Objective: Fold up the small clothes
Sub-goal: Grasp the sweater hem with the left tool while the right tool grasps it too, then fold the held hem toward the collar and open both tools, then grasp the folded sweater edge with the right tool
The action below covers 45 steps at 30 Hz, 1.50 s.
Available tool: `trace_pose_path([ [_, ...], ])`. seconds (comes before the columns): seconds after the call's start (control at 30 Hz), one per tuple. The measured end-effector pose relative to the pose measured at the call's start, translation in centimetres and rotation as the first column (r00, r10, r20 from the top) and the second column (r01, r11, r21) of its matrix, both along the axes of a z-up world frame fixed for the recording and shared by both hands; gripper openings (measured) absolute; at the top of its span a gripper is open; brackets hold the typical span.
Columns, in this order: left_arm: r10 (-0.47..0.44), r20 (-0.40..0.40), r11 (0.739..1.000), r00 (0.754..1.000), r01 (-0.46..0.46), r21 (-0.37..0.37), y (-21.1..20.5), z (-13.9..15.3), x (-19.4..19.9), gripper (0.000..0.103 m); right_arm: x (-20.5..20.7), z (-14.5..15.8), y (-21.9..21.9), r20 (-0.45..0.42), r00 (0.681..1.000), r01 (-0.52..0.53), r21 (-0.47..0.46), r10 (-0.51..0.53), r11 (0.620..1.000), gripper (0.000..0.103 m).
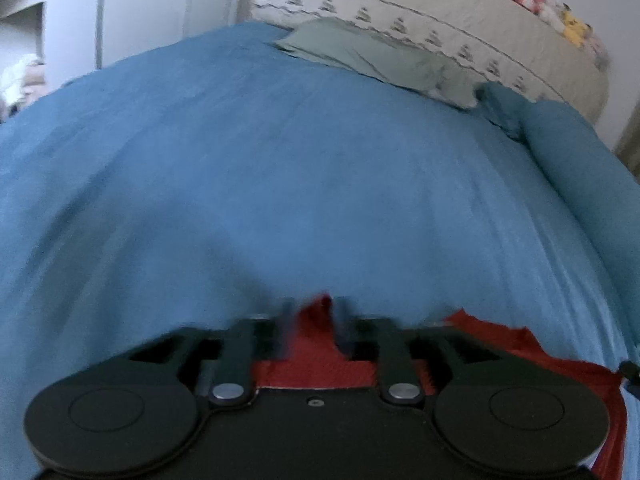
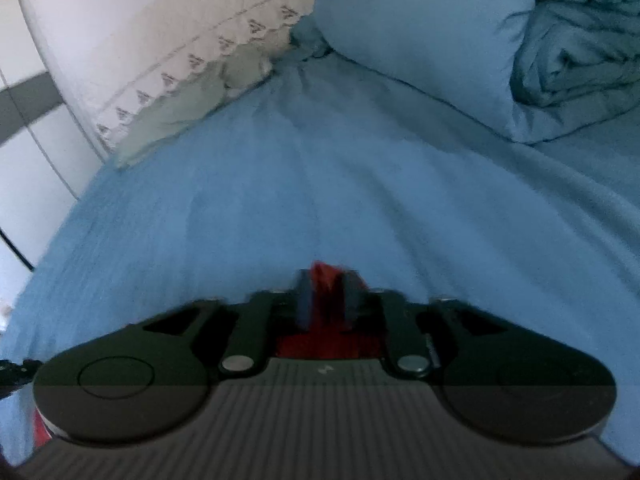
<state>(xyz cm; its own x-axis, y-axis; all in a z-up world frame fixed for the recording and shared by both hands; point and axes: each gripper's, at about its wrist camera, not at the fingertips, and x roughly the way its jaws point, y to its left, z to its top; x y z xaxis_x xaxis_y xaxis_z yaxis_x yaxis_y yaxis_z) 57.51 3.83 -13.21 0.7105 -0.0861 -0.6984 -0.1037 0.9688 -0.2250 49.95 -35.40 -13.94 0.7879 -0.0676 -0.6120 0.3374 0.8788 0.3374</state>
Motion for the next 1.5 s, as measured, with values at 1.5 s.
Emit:
trace_pose_path([
  [1.5, -0.198, -0.084, 0.97, 0.977, 0.207, 0.127, -4.1, -4.2, -21.8, 0.103, -24.9, -4.4, 6.2, -0.04, 0.999, -0.01, 0.034, 0.011, 0.999, 0.103],
])
